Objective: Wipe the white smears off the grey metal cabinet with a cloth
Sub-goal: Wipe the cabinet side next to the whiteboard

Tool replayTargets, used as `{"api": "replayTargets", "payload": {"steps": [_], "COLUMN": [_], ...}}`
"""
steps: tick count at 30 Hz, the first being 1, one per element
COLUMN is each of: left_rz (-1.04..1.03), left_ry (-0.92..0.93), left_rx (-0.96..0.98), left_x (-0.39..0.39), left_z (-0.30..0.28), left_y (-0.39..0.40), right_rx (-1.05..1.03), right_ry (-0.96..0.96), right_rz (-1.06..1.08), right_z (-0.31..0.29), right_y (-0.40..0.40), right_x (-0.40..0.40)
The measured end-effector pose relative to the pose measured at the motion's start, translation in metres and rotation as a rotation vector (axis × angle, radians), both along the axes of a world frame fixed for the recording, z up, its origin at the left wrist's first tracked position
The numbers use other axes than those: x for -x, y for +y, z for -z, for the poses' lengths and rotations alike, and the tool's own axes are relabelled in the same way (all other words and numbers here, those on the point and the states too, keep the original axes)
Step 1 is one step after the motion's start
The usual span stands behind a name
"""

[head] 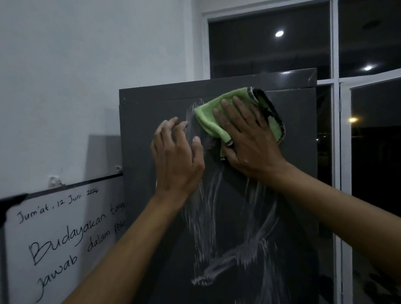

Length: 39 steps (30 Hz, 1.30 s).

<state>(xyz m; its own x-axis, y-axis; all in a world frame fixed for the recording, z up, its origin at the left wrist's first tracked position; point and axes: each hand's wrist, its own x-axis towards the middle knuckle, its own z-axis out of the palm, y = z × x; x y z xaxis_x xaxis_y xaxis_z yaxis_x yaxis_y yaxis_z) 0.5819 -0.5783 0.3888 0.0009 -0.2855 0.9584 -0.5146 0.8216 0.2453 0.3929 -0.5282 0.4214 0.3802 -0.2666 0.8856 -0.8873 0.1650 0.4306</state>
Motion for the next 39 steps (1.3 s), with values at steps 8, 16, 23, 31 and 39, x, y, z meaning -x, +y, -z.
{"api": "replayTargets", "payload": {"steps": [8,16,23,31,39], "left_rz": [0.000,-0.016,0.028,0.091,0.108], "left_ry": [0.106,0.151,0.059,-0.013,-0.018], "left_rx": [-0.042,-0.102,-0.018,0.023,0.054], "left_x": [-0.033,-0.059,-0.004,0.041,0.043], "left_z": [0.005,0.011,-0.007,-0.016,-0.011], "left_y": [-0.002,-0.006,0.019,0.043,0.044], "right_rx": [-0.156,-0.210,-0.009,0.098,-0.009], "right_ry": [0.022,0.063,-0.115,-0.333,-0.257], "right_rz": [-0.054,-0.085,-0.036,-0.016,-0.017], "right_z": [-0.034,-0.042,-0.034,-0.016,0.023], "right_y": [-0.047,-0.059,0.018,0.081,0.065], "right_x": [-0.065,-0.093,-0.004,0.077,0.062]}}
